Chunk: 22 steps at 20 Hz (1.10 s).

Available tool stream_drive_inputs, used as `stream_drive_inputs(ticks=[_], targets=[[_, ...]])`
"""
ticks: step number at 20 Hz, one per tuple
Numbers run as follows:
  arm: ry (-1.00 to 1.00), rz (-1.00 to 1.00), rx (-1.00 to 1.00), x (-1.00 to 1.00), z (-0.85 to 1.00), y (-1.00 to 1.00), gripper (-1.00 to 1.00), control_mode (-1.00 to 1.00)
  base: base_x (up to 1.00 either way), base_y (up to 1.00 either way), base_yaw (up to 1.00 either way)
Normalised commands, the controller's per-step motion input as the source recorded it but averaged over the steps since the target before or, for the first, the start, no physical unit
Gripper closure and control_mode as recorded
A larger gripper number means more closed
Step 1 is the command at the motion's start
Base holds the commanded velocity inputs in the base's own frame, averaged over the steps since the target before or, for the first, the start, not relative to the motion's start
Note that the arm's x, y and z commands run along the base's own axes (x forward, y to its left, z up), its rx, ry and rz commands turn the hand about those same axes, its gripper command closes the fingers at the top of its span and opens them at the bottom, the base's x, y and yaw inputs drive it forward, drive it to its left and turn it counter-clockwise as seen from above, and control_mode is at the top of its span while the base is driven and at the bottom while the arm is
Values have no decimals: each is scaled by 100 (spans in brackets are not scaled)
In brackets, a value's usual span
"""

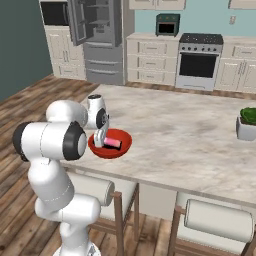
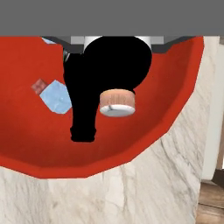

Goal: Open the fridge, grab two sodas, and place both sodas inside the bowl with ice on the dining counter.

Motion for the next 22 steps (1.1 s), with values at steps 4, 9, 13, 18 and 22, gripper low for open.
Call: stream_drive_inputs(ticks=[4, 9, 13, 18, 22], targets=[[1, 4, -3, 10, -17, 4, 100, -100, 0, 0, 0], [0, 4, -3, 2, -20, 1, 100, -100, 0, 0, 0], [0, 3, -2, -1, -12, 1, -100, -100, 0, 0, 0], [0, 2, 0, -13, 0, 0, -100, -100, 0, 0, 0], [0, 3, -1, -37, 24, 0, -100, -100, 0, 0, 0]])
